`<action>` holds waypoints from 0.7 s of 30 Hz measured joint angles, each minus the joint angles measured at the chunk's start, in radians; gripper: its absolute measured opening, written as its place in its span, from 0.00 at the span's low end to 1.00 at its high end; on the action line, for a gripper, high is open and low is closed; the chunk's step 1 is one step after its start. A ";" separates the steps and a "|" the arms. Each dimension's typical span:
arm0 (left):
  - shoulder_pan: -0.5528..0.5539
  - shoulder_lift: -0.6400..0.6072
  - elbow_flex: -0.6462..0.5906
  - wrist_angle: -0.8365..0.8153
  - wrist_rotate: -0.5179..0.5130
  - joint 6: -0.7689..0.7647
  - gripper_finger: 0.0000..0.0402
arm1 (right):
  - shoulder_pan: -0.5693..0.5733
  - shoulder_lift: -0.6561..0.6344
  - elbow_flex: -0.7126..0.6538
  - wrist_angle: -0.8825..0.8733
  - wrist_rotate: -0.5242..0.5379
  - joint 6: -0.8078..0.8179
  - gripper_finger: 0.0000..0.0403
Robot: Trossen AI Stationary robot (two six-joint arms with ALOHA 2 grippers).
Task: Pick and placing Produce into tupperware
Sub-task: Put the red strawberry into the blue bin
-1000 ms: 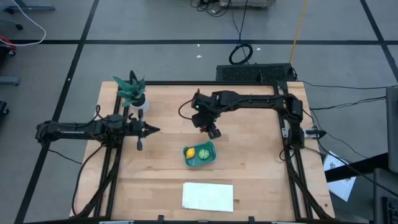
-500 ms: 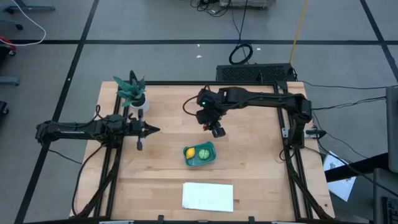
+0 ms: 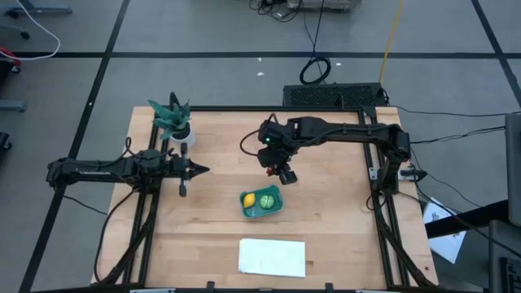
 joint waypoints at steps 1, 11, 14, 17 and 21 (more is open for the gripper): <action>0.000 0.000 0.000 0.000 0.000 0.000 0.01 | 0.002 0.000 0.000 -0.001 0.000 0.002 0.34; 0.000 0.000 0.000 0.000 0.000 0.000 0.01 | 0.020 0.000 0.000 0.021 0.000 0.003 0.34; 0.000 0.000 0.000 0.000 0.000 0.000 0.01 | 0.036 0.000 0.000 0.054 0.000 0.002 0.34; 0.000 0.000 0.000 0.000 0.000 0.000 0.01 | 0.054 0.003 0.000 0.086 0.000 0.003 0.34; 0.000 0.000 0.000 0.000 0.000 0.000 0.01 | 0.078 0.006 0.000 0.103 0.000 0.022 0.34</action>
